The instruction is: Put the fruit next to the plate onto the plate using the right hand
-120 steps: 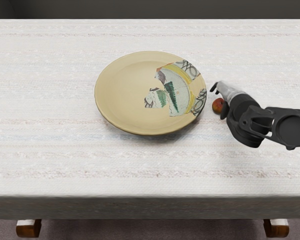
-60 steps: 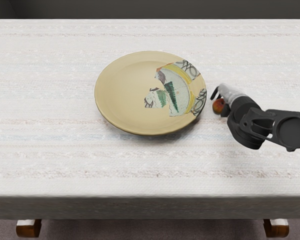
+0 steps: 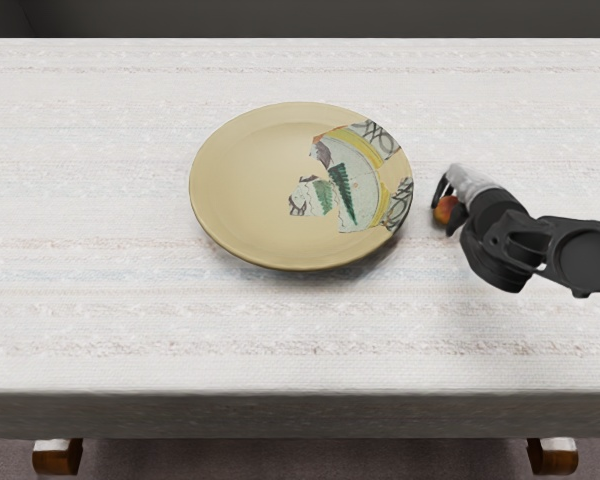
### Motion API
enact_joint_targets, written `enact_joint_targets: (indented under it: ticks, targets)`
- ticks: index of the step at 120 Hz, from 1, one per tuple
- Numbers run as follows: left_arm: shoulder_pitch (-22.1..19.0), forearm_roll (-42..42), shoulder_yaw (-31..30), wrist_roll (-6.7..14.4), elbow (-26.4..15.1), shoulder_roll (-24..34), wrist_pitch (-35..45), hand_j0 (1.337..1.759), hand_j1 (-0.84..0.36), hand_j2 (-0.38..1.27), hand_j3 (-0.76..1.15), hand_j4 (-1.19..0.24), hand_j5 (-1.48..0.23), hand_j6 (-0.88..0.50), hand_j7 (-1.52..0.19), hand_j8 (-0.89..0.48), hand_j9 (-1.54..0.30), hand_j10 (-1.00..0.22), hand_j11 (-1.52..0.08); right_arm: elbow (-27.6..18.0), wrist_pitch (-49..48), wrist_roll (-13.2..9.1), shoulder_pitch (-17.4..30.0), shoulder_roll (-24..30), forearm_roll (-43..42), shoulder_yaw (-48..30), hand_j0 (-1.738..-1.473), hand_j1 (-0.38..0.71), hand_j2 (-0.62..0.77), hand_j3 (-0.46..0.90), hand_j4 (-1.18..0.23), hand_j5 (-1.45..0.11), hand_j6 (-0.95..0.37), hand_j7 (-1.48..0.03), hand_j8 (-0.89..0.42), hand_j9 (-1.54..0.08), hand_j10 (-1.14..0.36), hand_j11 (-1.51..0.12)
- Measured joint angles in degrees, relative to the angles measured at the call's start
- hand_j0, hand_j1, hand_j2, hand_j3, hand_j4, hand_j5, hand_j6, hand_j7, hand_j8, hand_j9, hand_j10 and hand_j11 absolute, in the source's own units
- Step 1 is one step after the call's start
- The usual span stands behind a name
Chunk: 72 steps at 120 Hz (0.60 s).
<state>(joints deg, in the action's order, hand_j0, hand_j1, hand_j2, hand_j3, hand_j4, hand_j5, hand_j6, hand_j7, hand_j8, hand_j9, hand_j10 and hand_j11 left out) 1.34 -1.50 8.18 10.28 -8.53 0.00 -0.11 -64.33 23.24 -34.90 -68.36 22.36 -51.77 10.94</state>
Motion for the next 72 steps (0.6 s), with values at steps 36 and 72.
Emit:
enact_joint_targets:
  ticks: [36,72]
  targets:
    - [0.1,0.0,0.0,0.0,0.0,0.0,0.0,1.658,0.35,0.00,0.00,0.00,0.00,0.00,0.00,0.00,0.00,0.00,0.00,0.5,-0.5,0.1,-1.7,0.4,0.7,-4.7,-1.634,0.31,0.40,0.00,-0.82,-1.18,-0.39,-1.11,-0.39,-1.18,-0.72,-1.19]
    - [0.1,0.0,0.0,0.0,0.0,0.0,0.0,1.658,0.35,0.00,0.00,0.00,0.00,0.00,0.00,0.00,0.00,0.00,0.00,-0.3,-1.5,0.0,-8.6,-1.3,1.3,-8.2,-1.648,0.24,0.33,0.00,-0.83,-1.19,-0.42,-1.13,-0.42,-1.19,-0.76,-1.20]
